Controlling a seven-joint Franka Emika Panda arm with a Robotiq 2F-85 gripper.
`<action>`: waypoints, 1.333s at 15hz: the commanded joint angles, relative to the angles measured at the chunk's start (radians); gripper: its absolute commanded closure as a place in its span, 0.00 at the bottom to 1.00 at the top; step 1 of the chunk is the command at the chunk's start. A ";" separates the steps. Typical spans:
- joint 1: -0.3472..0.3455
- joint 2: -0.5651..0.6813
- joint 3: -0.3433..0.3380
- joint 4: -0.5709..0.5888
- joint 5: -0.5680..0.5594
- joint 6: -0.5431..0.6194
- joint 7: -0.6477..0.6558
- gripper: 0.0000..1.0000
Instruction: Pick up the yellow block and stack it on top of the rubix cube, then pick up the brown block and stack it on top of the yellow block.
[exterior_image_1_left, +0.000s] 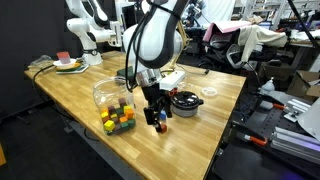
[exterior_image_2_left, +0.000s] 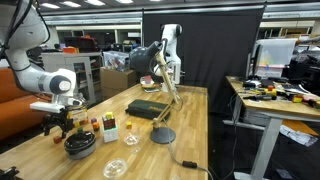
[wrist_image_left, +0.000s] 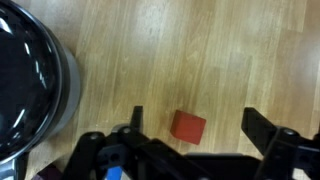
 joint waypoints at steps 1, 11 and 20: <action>-0.003 0.024 -0.006 0.024 0.003 0.005 0.011 0.00; -0.006 0.067 -0.002 0.074 0.007 0.004 0.001 0.26; -0.007 0.077 -0.003 0.087 0.008 0.001 0.000 0.90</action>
